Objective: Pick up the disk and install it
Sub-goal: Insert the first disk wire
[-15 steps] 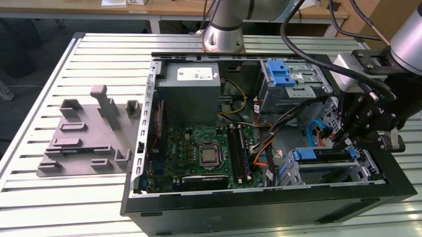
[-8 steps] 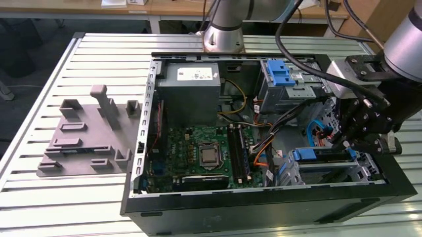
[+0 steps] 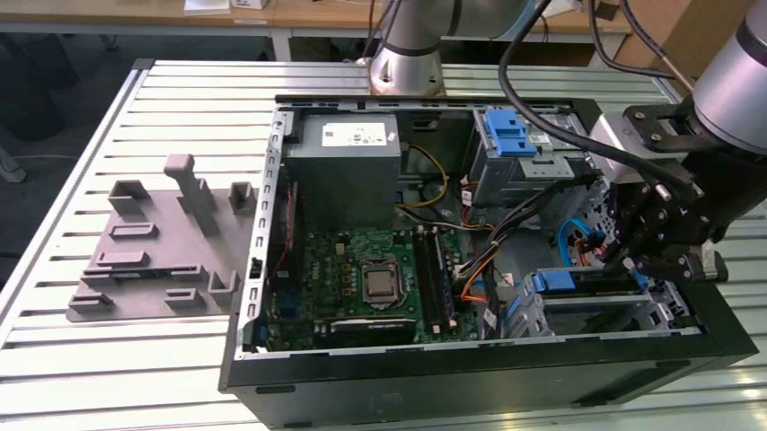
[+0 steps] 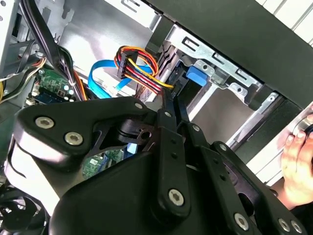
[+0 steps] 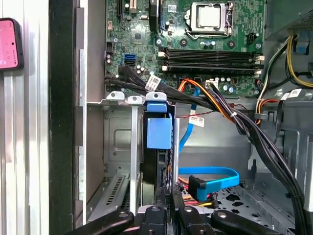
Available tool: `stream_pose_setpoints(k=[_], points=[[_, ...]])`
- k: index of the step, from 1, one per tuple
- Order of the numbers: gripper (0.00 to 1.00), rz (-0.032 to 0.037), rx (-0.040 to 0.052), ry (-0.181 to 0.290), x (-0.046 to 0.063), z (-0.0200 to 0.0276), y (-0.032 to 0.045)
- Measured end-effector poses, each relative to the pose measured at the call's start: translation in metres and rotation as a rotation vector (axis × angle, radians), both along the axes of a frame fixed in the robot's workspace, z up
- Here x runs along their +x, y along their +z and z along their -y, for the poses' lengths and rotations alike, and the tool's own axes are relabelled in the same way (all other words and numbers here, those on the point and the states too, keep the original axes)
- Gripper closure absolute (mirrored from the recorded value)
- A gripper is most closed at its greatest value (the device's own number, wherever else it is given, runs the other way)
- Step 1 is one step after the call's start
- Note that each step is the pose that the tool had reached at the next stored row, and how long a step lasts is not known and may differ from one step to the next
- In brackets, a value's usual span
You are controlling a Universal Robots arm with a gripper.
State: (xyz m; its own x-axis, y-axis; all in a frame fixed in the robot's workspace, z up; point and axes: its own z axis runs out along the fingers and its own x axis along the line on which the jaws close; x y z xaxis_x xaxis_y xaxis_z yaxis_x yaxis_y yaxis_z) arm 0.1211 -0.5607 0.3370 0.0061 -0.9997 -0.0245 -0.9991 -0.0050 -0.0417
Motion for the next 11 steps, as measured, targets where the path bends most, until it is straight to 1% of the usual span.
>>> stream_pose_setpoints(k=[11], points=[[0.84, 0.0, 0.0002, -0.008, -0.0009, 0.0, -0.0018]])
